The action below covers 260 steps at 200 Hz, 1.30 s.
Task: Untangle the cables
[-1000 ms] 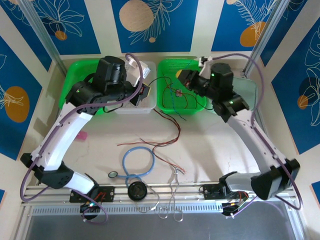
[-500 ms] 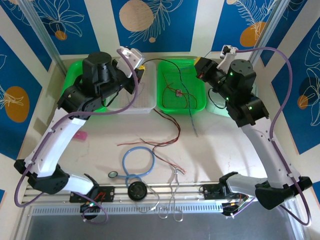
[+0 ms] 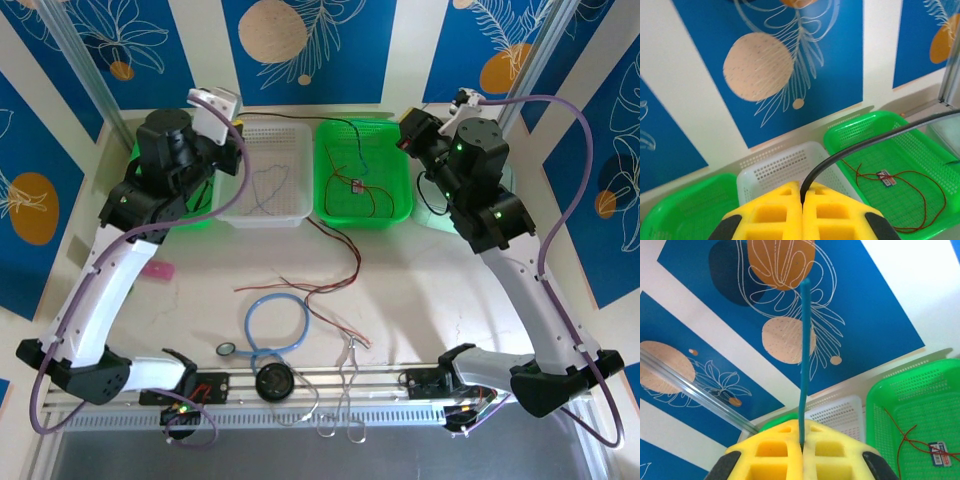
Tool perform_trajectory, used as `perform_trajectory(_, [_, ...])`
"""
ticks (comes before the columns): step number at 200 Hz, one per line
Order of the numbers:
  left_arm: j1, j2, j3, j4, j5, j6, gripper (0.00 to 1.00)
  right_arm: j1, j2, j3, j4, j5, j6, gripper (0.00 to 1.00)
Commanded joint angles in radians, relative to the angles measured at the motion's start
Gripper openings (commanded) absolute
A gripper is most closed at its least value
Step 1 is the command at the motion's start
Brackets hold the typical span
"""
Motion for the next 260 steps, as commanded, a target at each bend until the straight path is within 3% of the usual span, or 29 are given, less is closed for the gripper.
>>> perform_trajectory(1, [0.058,-0.046,-0.011,0.023,0.007,-0.107,0.0,-0.006,-0.032,0.01,0.019,0.143,-0.036,0.0])
perform_trajectory(94, [0.184,-0.06,-0.036,-0.092,0.028,-0.219,0.0,-0.129,-0.082,-0.041,-0.049,0.171,-0.006,0.0])
perform_trajectory(129, [0.276,-0.081,-0.065,-0.116,0.12,-0.339,0.0,-0.185,-0.084,-0.047,-0.073,0.145,0.017,0.0])
perform_trajectory(171, [0.399,-0.131,-0.177,-0.063,0.234,-0.476,0.0,-0.227,-0.105,-0.086,-0.07,0.134,0.013,0.0])
perform_trajectory(260, [0.624,-0.137,-0.347,0.064,0.358,-0.713,0.0,-0.314,-0.137,-0.121,-0.11,0.098,0.021,0.0])
